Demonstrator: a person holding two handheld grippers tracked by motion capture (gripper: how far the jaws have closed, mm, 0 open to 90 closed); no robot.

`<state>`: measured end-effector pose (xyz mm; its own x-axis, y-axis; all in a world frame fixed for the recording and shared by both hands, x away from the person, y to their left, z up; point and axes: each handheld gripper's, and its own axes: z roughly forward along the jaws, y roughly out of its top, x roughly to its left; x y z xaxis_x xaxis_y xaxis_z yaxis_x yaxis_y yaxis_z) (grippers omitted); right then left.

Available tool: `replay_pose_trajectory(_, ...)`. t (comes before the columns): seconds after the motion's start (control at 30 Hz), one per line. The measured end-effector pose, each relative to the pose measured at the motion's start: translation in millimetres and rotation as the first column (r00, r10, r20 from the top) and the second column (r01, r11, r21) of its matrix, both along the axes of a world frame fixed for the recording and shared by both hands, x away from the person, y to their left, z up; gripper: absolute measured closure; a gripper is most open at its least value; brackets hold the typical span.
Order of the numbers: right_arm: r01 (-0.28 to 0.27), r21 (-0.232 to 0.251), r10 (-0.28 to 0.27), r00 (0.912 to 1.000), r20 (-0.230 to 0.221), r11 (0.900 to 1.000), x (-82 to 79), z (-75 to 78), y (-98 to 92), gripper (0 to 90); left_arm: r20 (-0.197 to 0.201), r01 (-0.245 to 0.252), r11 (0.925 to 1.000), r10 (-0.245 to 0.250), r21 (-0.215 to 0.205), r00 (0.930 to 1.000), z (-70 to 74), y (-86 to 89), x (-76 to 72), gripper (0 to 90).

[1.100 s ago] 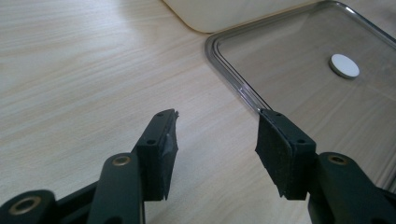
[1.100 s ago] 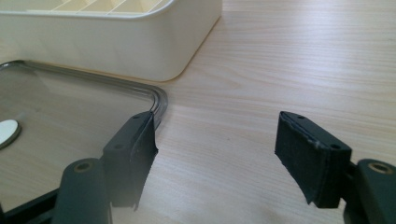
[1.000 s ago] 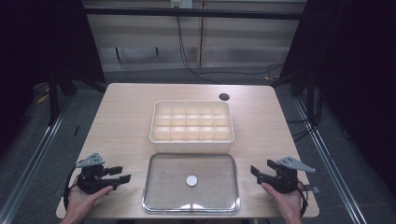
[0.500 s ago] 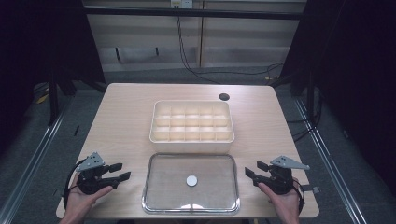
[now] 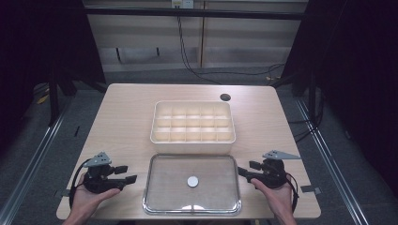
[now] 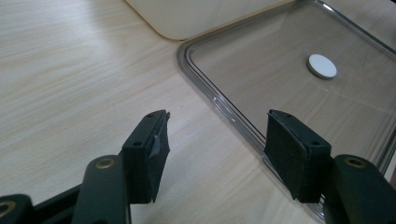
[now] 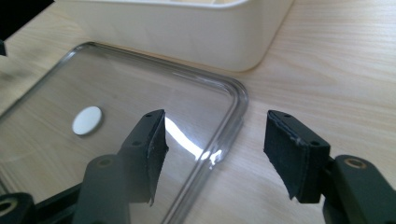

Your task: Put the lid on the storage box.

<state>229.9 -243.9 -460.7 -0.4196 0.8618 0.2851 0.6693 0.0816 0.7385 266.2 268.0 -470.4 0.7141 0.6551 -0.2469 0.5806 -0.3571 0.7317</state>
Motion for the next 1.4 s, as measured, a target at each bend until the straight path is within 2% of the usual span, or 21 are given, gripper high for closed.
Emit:
replay_pose_trajectory(0.1, -0.009, 0.014, 0.009, 1.0000, 0.004, 1.000, 4.0, 5.6, 2.4, 40.6, -0.009, 0.007, 0.9999, -0.007, -0.016, 0.9999, 1.4, -1.3, -0.8, 40.1)
replay_pose_trajectory(0.23, -0.022, 0.015, 0.022, 0.9997, 0.008, 1.000, 10.3, 10.1, 8.5, 41.6, -0.004, 0.049, 0.9988, -0.049, 0.004, 0.9988, 6.9, -9.4, -0.7, 44.1)
replay_pose_trajectory(0.27, -0.014, 0.011, 0.014, 0.9999, 0.004, 1.000, 11.3, 11.0, 9.7, 40.8, 0.000, 0.067, 0.9975, -0.067, 0.020, 0.9977, 9.0, -12.4, 0.5, 44.5)
replay_pose_trajectory(0.37, 0.002, -0.002, -0.002, 1.0000, 0.007, 1.000, 18.7, 13.1, 13.7, 39.3, -0.015, 0.084, 0.9965, -0.084, -0.006, 0.9964, 14.4, -18.5, 9.0, 48.3)
replay_pose_trajectory(0.47, -0.002, -0.009, 0.002, 1.0000, -0.005, 1.000, 29.0, 13.6, 17.8, 42.2, -0.019, 0.088, 0.9960, -0.088, 0.011, 0.9959, 16.7, -24.8, 15.6, 49.9)
replay_pose_trajectory(0.5, -0.008, -0.006, 0.008, 0.9999, -0.007, 1.000, 32.7, 11.9, 19.5, 42.8, -0.030, 0.072, 0.9971, -0.072, 0.024, 0.9970, 14.1, -29.9, 23.4, 50.0)
replay_pose_trajectory(0.6, -0.005, 0.021, 0.005, 0.9998, -0.017, 1.000, 37.4, 5.1, 21.3, 44.0, -0.053, 0.052, 0.9986, -0.052, -0.002, 0.9972, 5.2, -32.8, 29.2, 51.6)
replay_pose_trajectory(0.67, -0.007, 0.015, 0.008, 0.9995, -0.031, 1.000, 38.1, 0.1, 22.0, 43.2, -0.053, 0.071, 0.9971, -0.069, 0.027, 0.9962, 0.9, -34.9, 27.4, 51.7)
replay_pose_trajectory(0.8, -0.012, -0.007, 0.011, 0.9986, -0.052, 1.000, 35.9, -9.7, 22.0, 44.2, -0.061, 0.071, 0.9971, -0.069, 0.030, 0.9958, -6.1, -35.1, 23.7, 52.4)
replay_pose_trajectory(0.87, -0.013, -0.008, 0.012, 0.9981, -0.060, 1.000, 34.2, -13.1, 20.4, 45.5, -0.063, 0.076, 0.9957, -0.073, 0.052, 0.9954, -10.1, -36.6, 22.9, 52.2)
replay_pose_trajectory(1.03, -0.009, -0.019, 0.007, 0.9971, -0.076, 1.000, 32.6, -20.3, 16.7, 51.3, -0.074, 0.091, 0.9951, -0.088, 0.038, 0.9933, -14.4, -37.9, 16.4, 53.7)
replay_pose_trajectory(1.1, 0.018, -0.042, -0.020, 0.9977, -0.065, 0.999, 32.1, -21.1, 15.3, 54.0, -0.092, 0.089, 0.9951, -0.084, 0.043, 0.9922, -18.0, -38.8, 14.5, 55.0)
replay_pose_trajectory(1.13, 0.025, -0.037, -0.028, 0.9970, -0.072, 0.999, 32.2, -21.6, 14.9, 54.2, -0.093, 0.094, 0.9942, -0.089, 0.052, 0.9917, -19.3, -39.6, 14.2, 55.4)
replay_pose_trajectory(1.27, 0.026, -0.038, -0.029, 0.9957, -0.088, 0.999, 30.8, -25.5, 15.6, 56.4, -0.093, 0.095, 0.9951, -0.093, 0.025, 0.9914, -19.6, -42.4, 14.0, 55.6)
replay_pose_trajectory(1.33, 0.027, -0.034, -0.031, 0.9951, -0.094, 0.999, 29.1, -27.5, 17.0, 56.2, -0.092, 0.091, 0.9948, -0.086, 0.045, 0.9920, -21.0, -42.9, 13.9, 55.6)
replay_pose_trajectory(1.4, 0.016, -0.047, -0.021, 0.9944, -0.104, 0.999, 28.7, -31.5, 18.6, 56.0, -0.087, 0.087, 0.9956, -0.083, 0.036, 0.9927, -21.2, -42.3, 14.1, 55.5)
